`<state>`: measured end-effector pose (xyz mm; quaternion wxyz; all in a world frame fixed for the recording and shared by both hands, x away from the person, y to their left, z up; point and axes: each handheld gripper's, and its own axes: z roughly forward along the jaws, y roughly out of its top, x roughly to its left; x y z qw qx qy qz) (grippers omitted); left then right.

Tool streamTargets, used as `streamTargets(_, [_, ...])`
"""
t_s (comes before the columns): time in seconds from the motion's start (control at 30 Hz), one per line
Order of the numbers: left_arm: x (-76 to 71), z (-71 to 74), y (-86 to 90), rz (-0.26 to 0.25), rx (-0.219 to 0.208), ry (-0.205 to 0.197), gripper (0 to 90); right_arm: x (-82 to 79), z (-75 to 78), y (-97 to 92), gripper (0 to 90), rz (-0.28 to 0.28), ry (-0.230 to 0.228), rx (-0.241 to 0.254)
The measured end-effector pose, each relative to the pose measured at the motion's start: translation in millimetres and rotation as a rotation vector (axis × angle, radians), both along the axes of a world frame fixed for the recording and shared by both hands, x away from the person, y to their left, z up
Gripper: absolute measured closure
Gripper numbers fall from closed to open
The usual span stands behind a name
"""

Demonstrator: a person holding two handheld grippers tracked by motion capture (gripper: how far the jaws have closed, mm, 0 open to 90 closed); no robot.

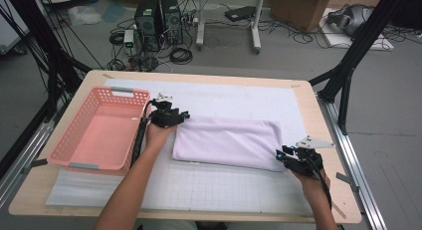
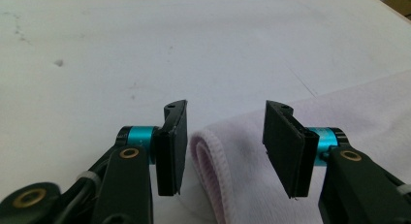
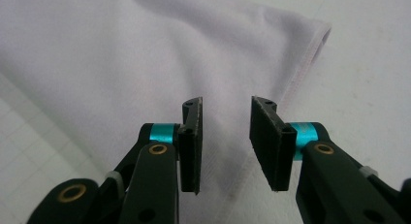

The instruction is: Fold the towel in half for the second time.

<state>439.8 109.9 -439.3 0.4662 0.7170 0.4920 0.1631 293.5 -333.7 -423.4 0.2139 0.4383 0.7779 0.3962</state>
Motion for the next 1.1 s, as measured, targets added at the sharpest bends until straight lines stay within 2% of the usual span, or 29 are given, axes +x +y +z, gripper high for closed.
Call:
streamTargets(0.03, [2.2, -2.7, -1.9, -0.003, 0.016, 0.008, 51.8, 0.0, 0.0, 0.0, 64.9, 0.000, 0.000, 0.000])
streamTargets(0.07, [6.5, -7.8, -5.8, -0.012, 0.039, 0.039, 53.0, 4.6, 1.0, 0.3, 63.9, -0.003, -0.005, 0.019])
streamTargets(0.1, [7.4, -9.3, -7.1, -0.006, 0.051, 0.038, 56.6, 8.8, 1.3, 0.8, 62.9, -0.003, -0.013, 0.025])
streamTargets(0.13, [8.1, -10.1, -7.6, 0.003, 0.058, 0.037, 63.2, 13.7, 1.6, 2.1, 62.5, -0.004, -0.019, 0.032])
streamTargets(0.17, [8.4, -9.9, -7.7, 0.012, 0.051, 0.032, 73.8, 19.3, 2.1, 3.9, 62.4, -0.006, -0.019, 0.030])
streamTargets(0.2, [8.8, -9.6, -7.8, 0.022, 0.059, 0.025, 78.6, 25.7, 2.7, 6.0, 62.4, -0.003, -0.021, 0.024])
streamTargets(0.27, [9.4, -9.4, -7.4, 0.053, 0.043, 0.023, 81.0, 38.5, 3.9, 11.9, 63.2, 0.000, -0.029, 0.022])
streamTargets(0.3, [9.4, -9.4, -7.4, 0.053, 0.043, 0.023, 81.0, 45.5, 4.5, 14.9, 63.6, 0.005, -0.031, 0.011])
streamTargets(0.37, [10.2, -9.6, -7.1, 0.090, -0.001, 0.037, 81.0, 59.1, 5.9, 20.9, 65.1, 0.004, -0.034, 0.008])
streamTargets(0.47, [9.6, -9.6, -6.7, 0.083, 0.003, 0.045, 77.1, 80.4, 8.7, 30.9, 67.3, 0.006, -0.034, 0.005])
streamTargets(0.57, [8.6, -7.2, -2.5, 0.070, -0.017, 0.047, 62.0, 102.0, 8.2, 47.2, 68.2, 0.056, -0.005, -0.001])
streamTargets(0.63, [7.6, -4.8, 0.4, 0.058, -0.022, 0.042, 55.9, 115.0, 4.5, 60.7, 68.1, 0.102, 0.032, -0.015])
streamTargets(0.7, [6.5, -2.4, 2.8, 0.045, -0.025, 0.036, 52.6, 124.4, -0.8, 73.8, 68.1, 0.132, 0.047, -0.030])
streamTargets(0.77, [5.5, -0.5, 3.6, 0.035, -0.022, 0.028, 49.7, 132.3, -7.2, 85.3, 68.0, 0.153, 0.076, -0.053])
streamTargets(0.83, [4.9, 0.3, 3.9, 0.027, -0.023, 0.026, 49.1, 137.2, -13.4, 94.6, 69.0, 0.160, 0.088, -0.105])
streamTargets(0.9, [3.9, 1.7, 4.5, 0.014, -0.027, 0.023, 47.3, 140.5, -14.6, 98.3, 69.2, 0.130, 0.065, -0.137])
streamTargets(0.97, [3.4, 2.2, 4.2, 0.009, -0.032, 0.026, 46.0, 143.4, -15.0, 101.4, 65.4, 0.055, 0.022, -0.200])
streamTargets(1.03, [2.3, 3.1, 3.3, -0.006, -0.034, 0.028, 45.7, 145.5, -16.2, 103.8, 66.6, -0.034, -0.003, -0.259])
streamTargets(1.07, [1.7, 3.3, 2.1, -0.011, -0.033, 0.027, 45.8, 146.7, -17.1, 102.7, 66.7, -0.062, 0.001, -0.251])
streamTargets(1.1, [1.2, 3.6, 1.1, -0.020, -0.028, 0.027, 45.9, 147.7, -16.7, 99.2, 66.7, -0.076, 0.012, -0.204])
